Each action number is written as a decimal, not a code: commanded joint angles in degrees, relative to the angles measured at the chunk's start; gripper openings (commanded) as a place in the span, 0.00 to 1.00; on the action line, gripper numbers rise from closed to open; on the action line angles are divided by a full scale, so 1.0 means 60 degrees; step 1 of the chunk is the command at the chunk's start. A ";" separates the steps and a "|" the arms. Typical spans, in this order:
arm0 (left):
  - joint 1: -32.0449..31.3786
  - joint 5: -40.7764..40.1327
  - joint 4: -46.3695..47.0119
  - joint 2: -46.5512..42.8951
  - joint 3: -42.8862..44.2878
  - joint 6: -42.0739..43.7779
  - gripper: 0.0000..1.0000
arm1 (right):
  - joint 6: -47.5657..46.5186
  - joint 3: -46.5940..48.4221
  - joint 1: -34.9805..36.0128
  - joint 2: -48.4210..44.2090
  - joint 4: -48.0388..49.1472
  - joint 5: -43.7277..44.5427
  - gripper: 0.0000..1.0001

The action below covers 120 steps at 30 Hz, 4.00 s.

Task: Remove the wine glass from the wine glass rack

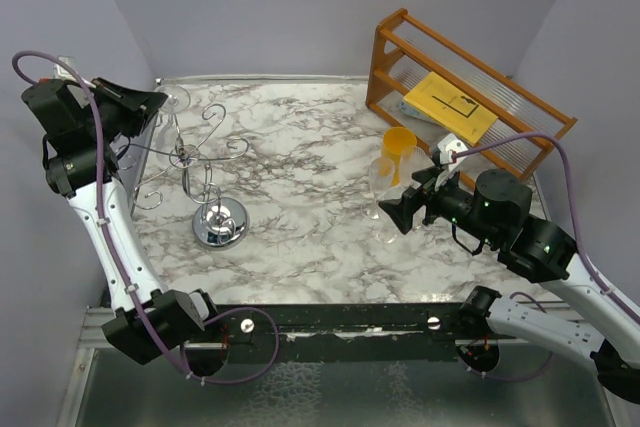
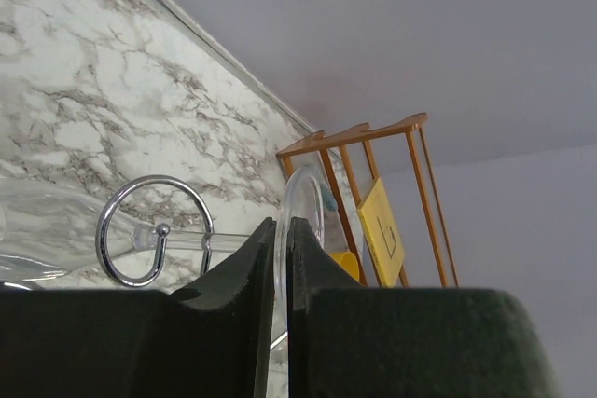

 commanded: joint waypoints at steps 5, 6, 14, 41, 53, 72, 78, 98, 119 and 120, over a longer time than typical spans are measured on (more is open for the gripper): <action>-0.0058 -0.1626 -0.1325 -0.0998 0.0389 0.0621 0.00 | -0.0039 0.0032 0.0057 -0.0038 0.0297 0.0099 1.00; -0.0053 -0.1903 -0.1502 -0.1064 0.0445 0.0670 0.00 | -0.0027 0.0035 0.0069 -0.0028 0.0299 0.0093 1.00; -0.0053 -0.3514 -0.1909 -0.1241 0.0813 0.1072 0.00 | -0.0023 0.0064 0.0067 -0.0001 0.0284 0.0115 1.00; -0.0326 0.0708 0.6370 -0.1300 0.0538 -0.2209 0.00 | 0.0815 0.0470 0.0057 0.0615 0.1678 -0.1261 1.00; -0.3085 0.0810 1.0039 -0.1444 -0.0621 -0.6347 0.00 | 0.2833 0.1385 0.0056 0.2136 0.2293 -0.1672 1.00; -0.6082 -0.1272 1.5661 -0.2910 -0.4927 -1.3435 0.00 | 0.7410 -0.0419 0.0056 0.0549 0.6106 -0.1951 1.00; -0.6425 -0.1736 1.5977 -0.3553 -0.6280 -1.4755 0.00 | 0.7218 -0.1161 0.0056 0.0276 0.7088 -0.2071 1.00; -0.6967 -0.1517 1.4782 -0.4190 -0.6525 -1.4301 0.00 | 0.6831 -0.2159 0.0056 0.1392 1.0814 -0.3319 0.91; -0.6974 -0.2240 1.4479 -0.4741 -0.6965 -1.4852 0.00 | 0.6507 -0.3051 0.0056 0.1697 1.5704 -0.6588 0.61; -0.6979 -0.2229 1.4457 -0.4761 -0.6976 -1.4860 0.00 | 0.6417 -0.3006 0.0056 0.1738 1.5766 -0.6694 0.58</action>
